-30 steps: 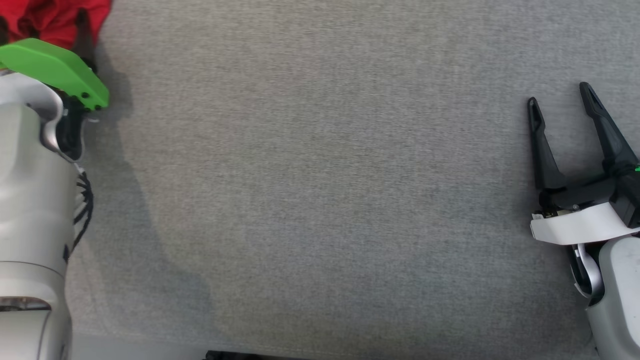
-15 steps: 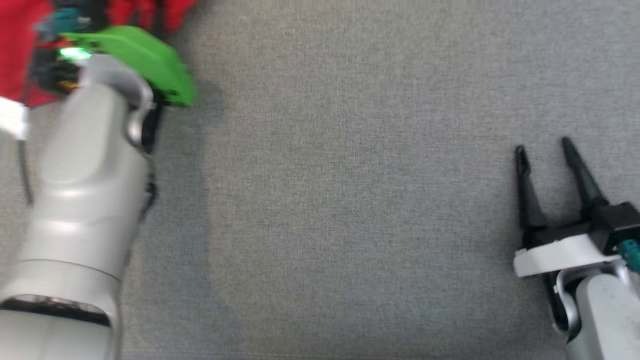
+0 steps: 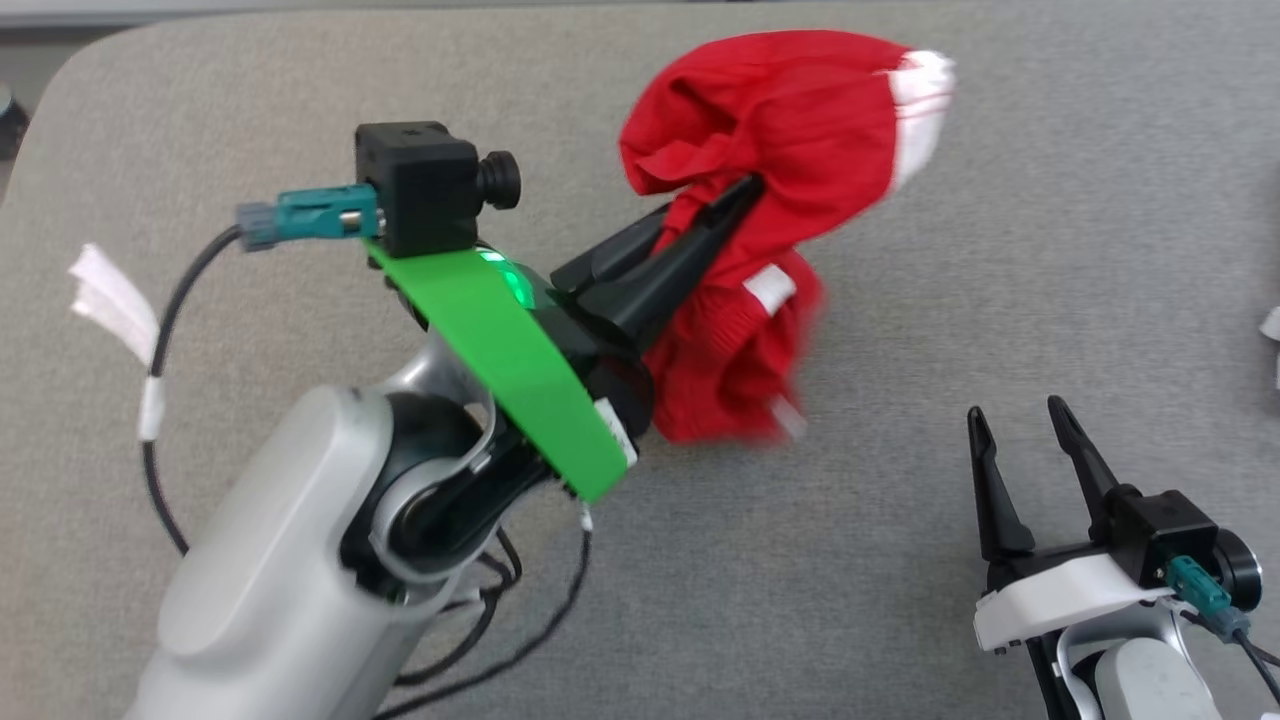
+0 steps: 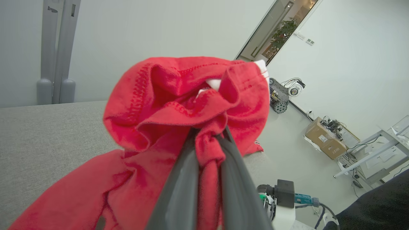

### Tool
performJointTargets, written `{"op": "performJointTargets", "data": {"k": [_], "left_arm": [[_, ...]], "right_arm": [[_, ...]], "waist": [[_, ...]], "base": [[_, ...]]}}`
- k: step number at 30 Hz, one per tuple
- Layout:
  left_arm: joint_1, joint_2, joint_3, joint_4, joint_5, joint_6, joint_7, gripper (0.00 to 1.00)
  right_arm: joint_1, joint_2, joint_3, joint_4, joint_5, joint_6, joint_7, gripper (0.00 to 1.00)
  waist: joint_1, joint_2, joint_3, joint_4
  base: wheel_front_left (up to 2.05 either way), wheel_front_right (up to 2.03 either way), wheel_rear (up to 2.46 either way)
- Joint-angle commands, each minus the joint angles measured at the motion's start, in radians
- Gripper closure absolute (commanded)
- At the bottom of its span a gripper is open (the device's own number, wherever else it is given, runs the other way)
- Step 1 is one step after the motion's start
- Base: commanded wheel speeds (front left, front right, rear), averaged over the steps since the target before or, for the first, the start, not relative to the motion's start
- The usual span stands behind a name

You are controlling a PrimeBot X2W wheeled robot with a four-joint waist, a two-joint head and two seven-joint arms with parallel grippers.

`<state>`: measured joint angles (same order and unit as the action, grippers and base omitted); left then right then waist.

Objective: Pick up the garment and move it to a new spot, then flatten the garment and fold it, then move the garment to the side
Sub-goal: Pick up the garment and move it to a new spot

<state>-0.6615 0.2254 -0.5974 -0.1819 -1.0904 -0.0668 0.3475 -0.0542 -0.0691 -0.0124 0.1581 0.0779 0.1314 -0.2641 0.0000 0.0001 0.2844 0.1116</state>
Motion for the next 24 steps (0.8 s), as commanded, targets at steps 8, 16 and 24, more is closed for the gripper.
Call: {"op": "performJointTargets", "data": {"k": [8, 16, 24], "left_arm": [[0.048, 0.055, 0.066, -0.215, -0.127, 0.162, 0.125, 1.00], [0.040, 0.133, 0.050, 0.104, -0.148, 0.125, 0.216, 1.00], [-0.112, 0.125, 0.029, 0.593, 0.095, 0.076, -0.027, 0.76]], "right_arm": [[0.017, 0.015, 0.014, 0.014, 0.021, -0.002, 0.000, 0.00], [-0.013, 0.019, 0.059, 0.031, 0.066, -0.002, 0.000, 0.00], [-0.030, 0.019, 0.070, 0.035, 0.096, -0.002, 0.000, 0.00]], "waist": [[0.0000, -0.0001, -0.076, -0.180], [0.0000, -0.0001, -0.043, -0.307], [0.0000, -0.0001, -0.003, -0.396]], "base": [[0.00, 0.00, 0.00], [0.00, 0.00, 0.00], [0.00, 0.00, 0.00]]}}
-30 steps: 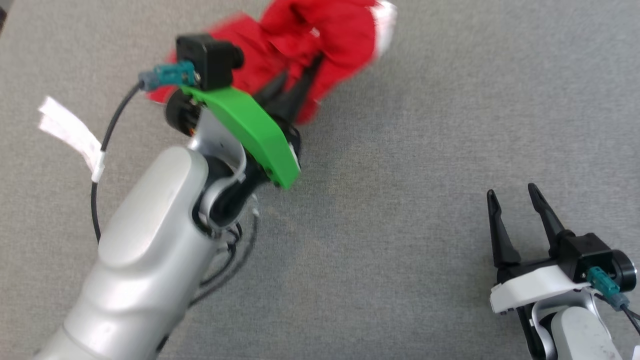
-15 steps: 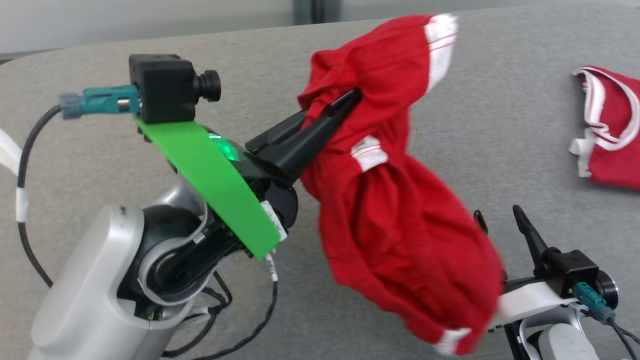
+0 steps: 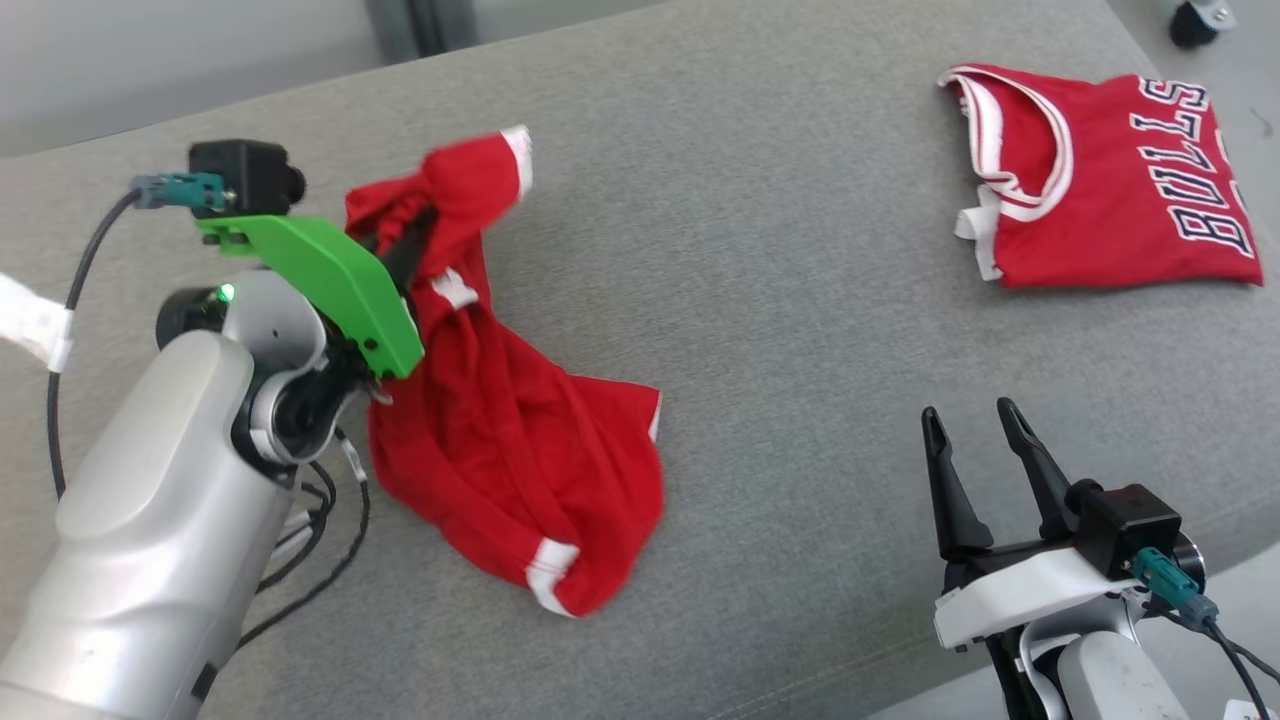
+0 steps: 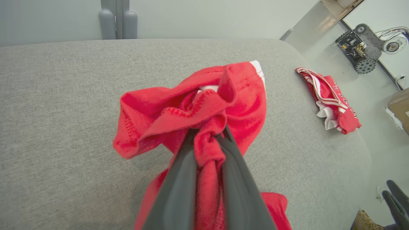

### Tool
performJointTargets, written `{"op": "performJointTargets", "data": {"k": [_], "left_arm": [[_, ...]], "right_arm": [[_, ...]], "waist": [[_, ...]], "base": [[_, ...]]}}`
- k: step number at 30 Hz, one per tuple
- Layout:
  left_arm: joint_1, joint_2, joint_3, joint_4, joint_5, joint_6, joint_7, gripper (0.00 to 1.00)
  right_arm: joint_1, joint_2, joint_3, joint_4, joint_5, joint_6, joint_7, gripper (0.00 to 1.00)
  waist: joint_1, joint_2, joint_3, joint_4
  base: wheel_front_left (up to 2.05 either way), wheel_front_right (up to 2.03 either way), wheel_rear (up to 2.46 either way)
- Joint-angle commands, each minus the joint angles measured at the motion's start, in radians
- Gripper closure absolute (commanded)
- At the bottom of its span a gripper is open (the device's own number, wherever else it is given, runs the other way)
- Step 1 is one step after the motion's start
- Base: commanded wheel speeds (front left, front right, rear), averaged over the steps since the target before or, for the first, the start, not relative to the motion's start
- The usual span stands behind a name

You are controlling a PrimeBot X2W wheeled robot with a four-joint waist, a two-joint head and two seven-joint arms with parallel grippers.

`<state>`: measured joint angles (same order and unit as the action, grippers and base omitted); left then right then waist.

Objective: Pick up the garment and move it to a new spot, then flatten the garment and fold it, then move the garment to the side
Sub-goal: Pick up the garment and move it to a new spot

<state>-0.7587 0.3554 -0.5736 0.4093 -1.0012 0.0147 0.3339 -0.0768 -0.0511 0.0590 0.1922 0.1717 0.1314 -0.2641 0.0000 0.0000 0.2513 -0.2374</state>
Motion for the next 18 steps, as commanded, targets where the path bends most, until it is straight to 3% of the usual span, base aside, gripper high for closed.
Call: {"op": "performJointTargets", "data": {"k": [1, 2, 6, 10, 13, 18], "left_arm": [[-0.035, -0.016, 0.019, 0.046, 0.021, -0.017, -0.074, 0.62], [-0.045, -0.022, 0.027, 0.087, 0.033, -0.016, -0.114, 0.00], [-0.079, -0.020, -0.007, 0.226, 0.126, -0.030, -0.231, 0.00], [-0.069, -0.011, -0.020, 0.272, 0.206, -0.021, -0.412, 0.00], [-0.015, -0.015, -0.014, 0.249, 0.236, -0.016, -0.535, 0.00], [0.116, -0.027, 0.000, 0.112, 0.292, 0.001, -0.597, 0.00]], "right_arm": [[-0.004, 0.000, -0.006, 0.002, 0.004, -0.002, 0.000, 0.00], [0.000, 0.000, -0.009, 0.003, 0.006, -0.002, 0.000, 0.00], [0.014, 0.001, -0.021, 0.008, 0.008, -0.002, 0.000, 0.00], [0.020, 0.000, -0.035, -0.001, 0.003, -0.002, 0.000, 0.00], [0.035, 0.000, -0.064, -0.015, -0.014, -0.002, 0.000, 0.00], [0.057, 0.000, -0.118, -0.049, -0.059, -0.002, 0.000, 0.00]], "waist": [[0.0000, 0.0000, 0.032, -0.048], [0.0000, 0.0000, 0.032, -0.049], [0.0000, 0.0000, 0.022, -0.039], [0.0000, 0.0000, 0.002, -0.015], [0.0000, 0.0000, -0.019, 0.025], [0.0000, 0.0000, -0.048, 0.107]], "base": [[0.00, 0.00, 0.00], [0.00, 0.00, 0.00], [0.00, 0.00, 0.00], [0.00, 0.00, 0.00], [0.00, 0.00, 0.00], [0.00, 0.00, 0.00]]}}
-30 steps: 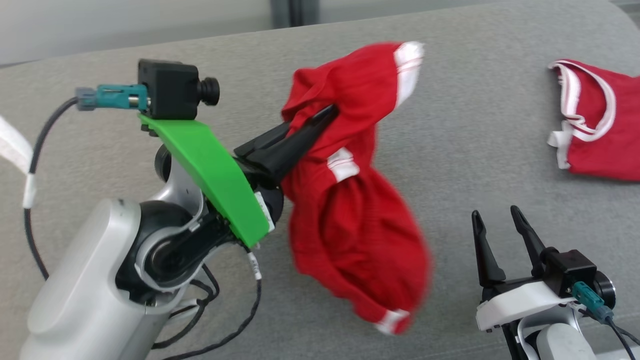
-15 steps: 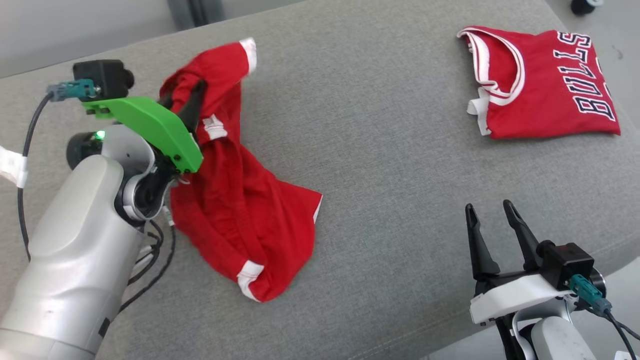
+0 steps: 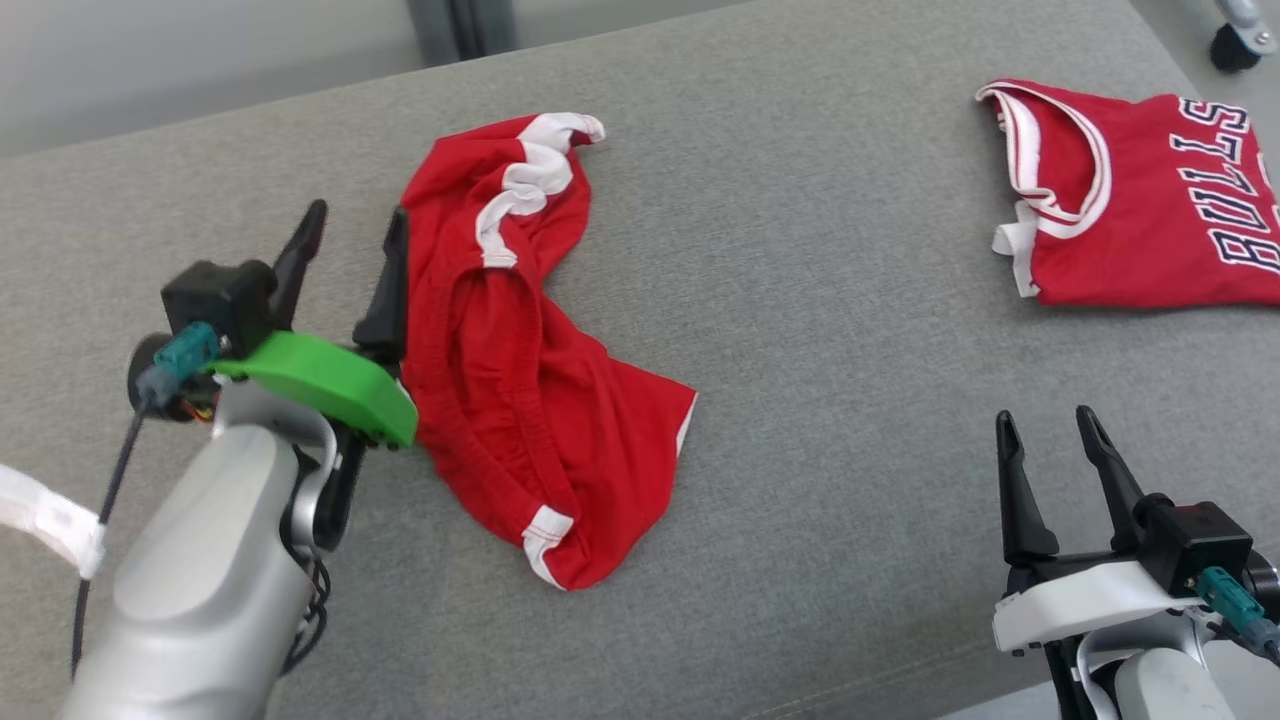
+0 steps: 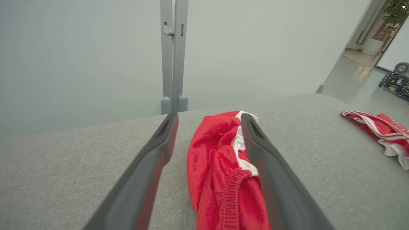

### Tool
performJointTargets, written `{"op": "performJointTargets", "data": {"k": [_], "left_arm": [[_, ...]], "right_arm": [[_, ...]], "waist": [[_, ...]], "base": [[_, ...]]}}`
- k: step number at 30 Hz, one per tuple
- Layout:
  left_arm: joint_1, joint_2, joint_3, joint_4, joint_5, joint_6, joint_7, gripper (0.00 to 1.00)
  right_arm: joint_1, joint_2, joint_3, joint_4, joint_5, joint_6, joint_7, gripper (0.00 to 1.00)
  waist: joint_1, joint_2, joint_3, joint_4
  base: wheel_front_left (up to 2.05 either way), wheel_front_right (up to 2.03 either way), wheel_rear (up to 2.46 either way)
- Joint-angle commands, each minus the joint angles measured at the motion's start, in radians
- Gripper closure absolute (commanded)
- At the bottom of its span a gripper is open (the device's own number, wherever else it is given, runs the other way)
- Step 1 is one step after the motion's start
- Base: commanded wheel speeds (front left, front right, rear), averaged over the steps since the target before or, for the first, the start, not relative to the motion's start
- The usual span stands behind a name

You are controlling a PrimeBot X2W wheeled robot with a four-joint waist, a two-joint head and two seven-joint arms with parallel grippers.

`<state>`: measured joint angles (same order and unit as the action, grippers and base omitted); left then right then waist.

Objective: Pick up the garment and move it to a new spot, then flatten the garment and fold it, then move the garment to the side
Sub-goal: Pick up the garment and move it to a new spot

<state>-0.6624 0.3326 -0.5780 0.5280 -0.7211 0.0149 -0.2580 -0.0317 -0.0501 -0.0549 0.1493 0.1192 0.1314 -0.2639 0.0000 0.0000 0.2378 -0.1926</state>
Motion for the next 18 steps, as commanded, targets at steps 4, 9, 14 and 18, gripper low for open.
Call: {"op": "performJointTargets", "data": {"k": [4, 9, 14, 18], "left_arm": [[0.175, -0.024, 0.083, -0.191, 0.109, 0.039, -0.007, 0.00], [0.403, -0.079, 0.197, -0.344, 0.241, 0.065, -0.007, 0.00], [0.581, -0.141, 0.277, -0.396, 0.375, 0.027, -0.007, 0.00], [0.681, -0.189, 0.346, -0.424, 0.460, -0.013, -0.007, 0.00]], "right_arm": [[0.031, -0.001, -0.040, -0.039, -0.040, -0.002, 0.000, 0.00], [0.059, -0.001, -0.079, -0.063, -0.061, -0.002, 0.000, 0.00], [0.093, -0.001, -0.106, -0.071, -0.075, -0.002, 0.000, 0.00], [0.117, -0.001, -0.114, -0.069, -0.081, -0.002, 0.000, 0.00]], "waist": [[0.0000, 0.0000, -0.060, 0.126], [0.0000, 0.0000, -0.098, 0.186], [0.0000, 0.0000, -0.131, 0.239], [0.0000, 0.0000, -0.155, 0.262]], "base": [[0.00, 0.00, 0.00], [0.00, 0.00, 0.00], [0.00, 0.00, 0.00], [0.00, 0.00, 0.00]]}}
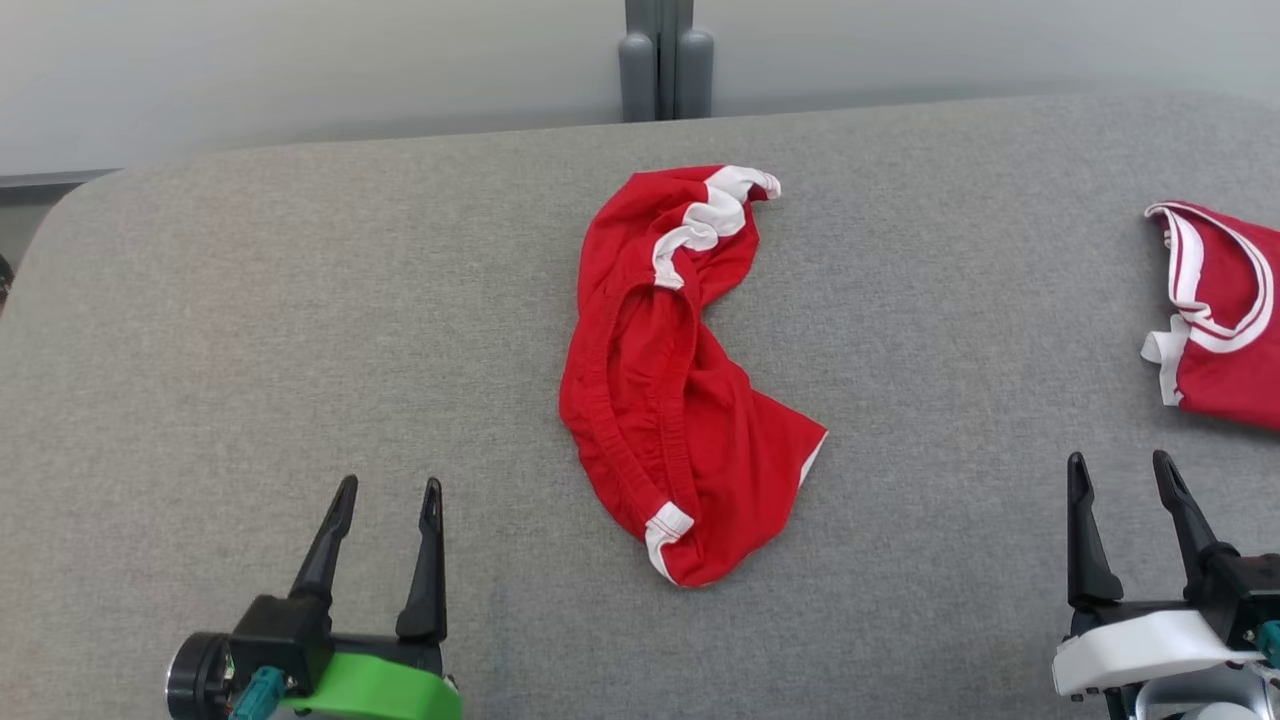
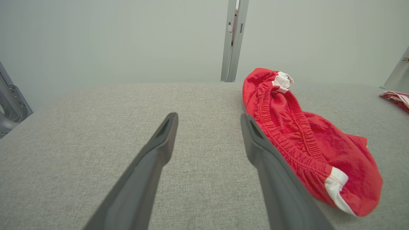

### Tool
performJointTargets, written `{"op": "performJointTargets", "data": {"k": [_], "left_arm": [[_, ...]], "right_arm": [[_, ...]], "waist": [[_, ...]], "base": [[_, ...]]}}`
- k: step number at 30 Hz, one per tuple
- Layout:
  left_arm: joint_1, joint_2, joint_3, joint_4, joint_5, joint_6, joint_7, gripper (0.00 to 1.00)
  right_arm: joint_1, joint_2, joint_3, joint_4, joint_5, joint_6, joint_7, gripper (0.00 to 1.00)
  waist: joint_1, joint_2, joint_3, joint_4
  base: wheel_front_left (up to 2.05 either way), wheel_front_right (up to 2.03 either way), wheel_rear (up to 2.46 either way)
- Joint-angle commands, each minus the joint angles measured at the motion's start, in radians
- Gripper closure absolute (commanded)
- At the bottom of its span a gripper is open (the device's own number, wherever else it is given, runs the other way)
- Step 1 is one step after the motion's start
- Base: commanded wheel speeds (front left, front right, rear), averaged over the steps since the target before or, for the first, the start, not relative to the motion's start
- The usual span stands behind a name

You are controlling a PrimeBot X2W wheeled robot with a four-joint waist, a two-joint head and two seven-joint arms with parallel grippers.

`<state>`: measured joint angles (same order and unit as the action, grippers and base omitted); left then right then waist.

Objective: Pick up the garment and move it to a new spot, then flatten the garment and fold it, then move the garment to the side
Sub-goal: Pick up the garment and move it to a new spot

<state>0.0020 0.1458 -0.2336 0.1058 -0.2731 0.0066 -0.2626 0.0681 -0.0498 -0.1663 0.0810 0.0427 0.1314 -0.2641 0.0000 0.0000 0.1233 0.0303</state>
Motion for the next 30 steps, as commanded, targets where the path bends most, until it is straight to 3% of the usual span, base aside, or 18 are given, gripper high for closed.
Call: {"op": "performJointTargets", "data": {"k": [1, 6, 13, 30], "left_arm": [[0.033, -0.011, 0.017, -0.008, 0.025, -0.015, -0.003, 0.00], [0.088, -0.055, 0.081, -0.037, 0.089, -0.076, -0.003, 0.00], [0.111, -0.084, 0.101, -0.010, 0.117, -0.120, -0.003, 0.00], [0.107, -0.093, 0.119, 0.088, 0.125, -0.137, -0.003, 0.00]], "right_arm": [[0.022, -0.001, -0.002, 0.001, -0.006, -0.002, 0.000, 0.00], [0.051, -0.002, 0.000, 0.015, -0.003, -0.002, 0.000, 0.00], [0.078, -0.002, 0.017, 0.030, 0.007, -0.002, 0.000, 0.00], [0.087, -0.001, 0.049, 0.005, 0.015, -0.002, 0.000, 0.00]], "waist": [[0.0000, 0.0000, -0.046, 0.043], [0.0000, 0.0000, -0.073, 0.061], [0.0000, 0.0000, -0.116, 0.046], [0.0000, 0.0000, -0.138, 0.015]], "base": [[0.00, 0.00, 0.00], [0.00, 0.00, 0.00], [0.00, 0.00, 0.00], [0.00, 0.00, 0.00]]}}
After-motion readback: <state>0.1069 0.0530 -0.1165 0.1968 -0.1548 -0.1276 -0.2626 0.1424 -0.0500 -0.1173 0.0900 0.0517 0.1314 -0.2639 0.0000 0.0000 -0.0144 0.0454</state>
